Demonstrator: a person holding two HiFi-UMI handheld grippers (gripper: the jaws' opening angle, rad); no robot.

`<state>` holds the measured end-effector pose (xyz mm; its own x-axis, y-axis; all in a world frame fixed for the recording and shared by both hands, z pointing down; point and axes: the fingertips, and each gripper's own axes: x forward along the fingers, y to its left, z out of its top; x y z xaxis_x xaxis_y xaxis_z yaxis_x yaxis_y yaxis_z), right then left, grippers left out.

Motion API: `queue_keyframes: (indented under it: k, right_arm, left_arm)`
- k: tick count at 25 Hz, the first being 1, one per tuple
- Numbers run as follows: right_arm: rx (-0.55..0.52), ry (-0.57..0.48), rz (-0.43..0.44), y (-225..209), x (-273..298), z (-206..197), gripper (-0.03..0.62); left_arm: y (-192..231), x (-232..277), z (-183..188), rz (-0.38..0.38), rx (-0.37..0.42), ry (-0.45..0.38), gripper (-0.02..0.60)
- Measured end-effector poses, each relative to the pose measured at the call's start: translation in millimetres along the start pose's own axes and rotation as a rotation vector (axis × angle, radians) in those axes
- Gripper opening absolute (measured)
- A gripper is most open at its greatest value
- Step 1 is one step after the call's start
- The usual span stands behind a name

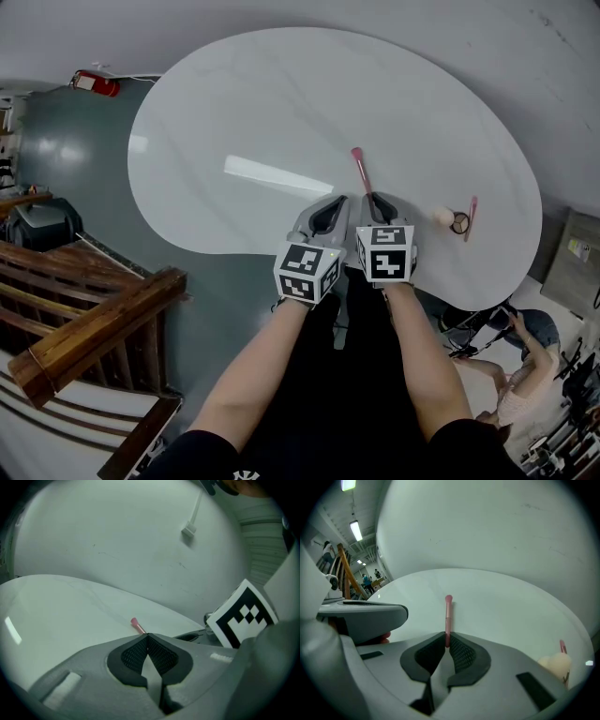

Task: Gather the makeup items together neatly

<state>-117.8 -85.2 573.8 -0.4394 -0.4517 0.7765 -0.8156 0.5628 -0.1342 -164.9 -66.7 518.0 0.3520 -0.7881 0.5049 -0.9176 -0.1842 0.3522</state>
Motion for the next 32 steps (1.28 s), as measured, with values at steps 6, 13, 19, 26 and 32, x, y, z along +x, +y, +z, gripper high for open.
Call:
queue_keyframes:
  k: [6, 13, 19, 26, 32]
  right_arm:
    - [0.028, -0.052, -0.019, -4, -25, 8, 0.040]
    - [0.059, -0.129, -0.059, -11, -69, 14, 0.040]
    - [0.085, -0.181, -0.108, -23, -108, 10, 0.040]
    - [0.109, -0.244, -0.154, -30, -150, 3, 0.040]
    - [0.135, -0.283, -0.203, -40, -186, -10, 0.040]
  left_arm:
    - [-19, -5, 6, -0.038, 0.032, -0.013, 0.008]
    - [-49, -18, 19, -0.092, 0.079, -0.047, 0.008]
    - [-81, -31, 30, -0.141, 0.124, -0.078, 0.008]
    - [-116, -49, 32, -0.188, 0.166, -0.098, 0.008]
    - [-150, -60, 31, -0.237, 0.196, -0.107, 0.008]
